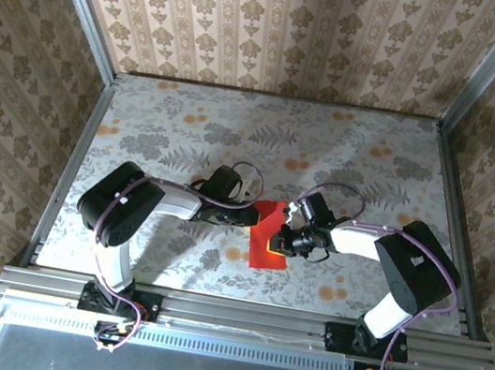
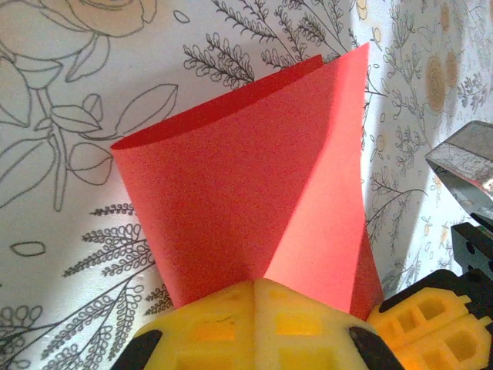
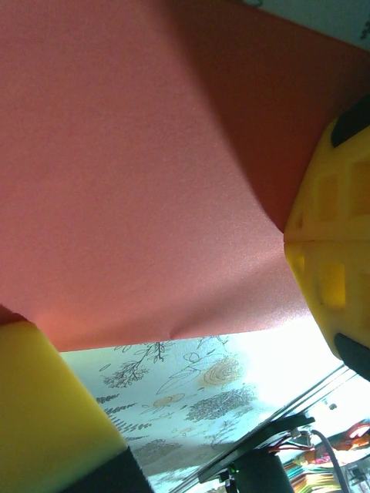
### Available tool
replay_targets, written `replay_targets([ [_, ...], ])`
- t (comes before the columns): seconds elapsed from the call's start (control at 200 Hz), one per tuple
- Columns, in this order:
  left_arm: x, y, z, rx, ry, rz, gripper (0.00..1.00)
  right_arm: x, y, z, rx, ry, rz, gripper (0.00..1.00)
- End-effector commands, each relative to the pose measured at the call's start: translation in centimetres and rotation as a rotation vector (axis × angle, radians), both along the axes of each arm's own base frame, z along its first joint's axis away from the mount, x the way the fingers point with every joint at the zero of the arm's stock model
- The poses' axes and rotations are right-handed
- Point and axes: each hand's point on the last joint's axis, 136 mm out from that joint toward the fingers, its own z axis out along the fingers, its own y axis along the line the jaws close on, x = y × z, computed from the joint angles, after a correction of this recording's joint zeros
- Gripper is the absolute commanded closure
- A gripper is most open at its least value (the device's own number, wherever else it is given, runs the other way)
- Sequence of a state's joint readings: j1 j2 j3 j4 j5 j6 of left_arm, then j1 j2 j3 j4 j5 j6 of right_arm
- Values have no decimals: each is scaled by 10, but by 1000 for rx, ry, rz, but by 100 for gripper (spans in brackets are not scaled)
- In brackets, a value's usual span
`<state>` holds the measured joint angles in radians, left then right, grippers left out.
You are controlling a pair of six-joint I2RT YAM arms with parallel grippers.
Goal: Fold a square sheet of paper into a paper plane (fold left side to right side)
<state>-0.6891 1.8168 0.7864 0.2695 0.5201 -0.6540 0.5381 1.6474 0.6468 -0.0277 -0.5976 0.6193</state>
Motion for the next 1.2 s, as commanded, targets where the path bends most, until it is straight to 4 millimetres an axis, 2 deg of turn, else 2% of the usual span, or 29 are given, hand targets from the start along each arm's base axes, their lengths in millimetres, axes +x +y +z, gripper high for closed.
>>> replay_targets([
  [0.0,29,20,-14,83,-51,56,100,-28,-45,-46,-252,100,-35,100],
  [0.18,52,29,-11,88,-70,83,100,-28,-45,-46,-249,101,-40,100],
  [0.315,61,32,-9,94,-78,87,100,-28,-43,-46,-241,100,-44,100],
  [0.495,64,32,-9,93,-77,87,100,-26,-39,-42,-214,98,-57,100],
  [0.68,62,35,15,69,-117,90,100,-19,-34,-33,-180,73,-98,100],
  [0.835,51,38,48,25,-151,88,100,-8,-30,-27,-179,30,-154,100],
  [0.955,31,34,65,14,-161,56,100,0,-24,-25,-156,9,-194,100],
  [1.04,14,27,66,15,-152,21,100,4,-19,-24,-141,4,-207,100],
  [1.195,-12,10,53,-9,-100,-18,100,7,-13,-23,-127,1,-205,100],
])
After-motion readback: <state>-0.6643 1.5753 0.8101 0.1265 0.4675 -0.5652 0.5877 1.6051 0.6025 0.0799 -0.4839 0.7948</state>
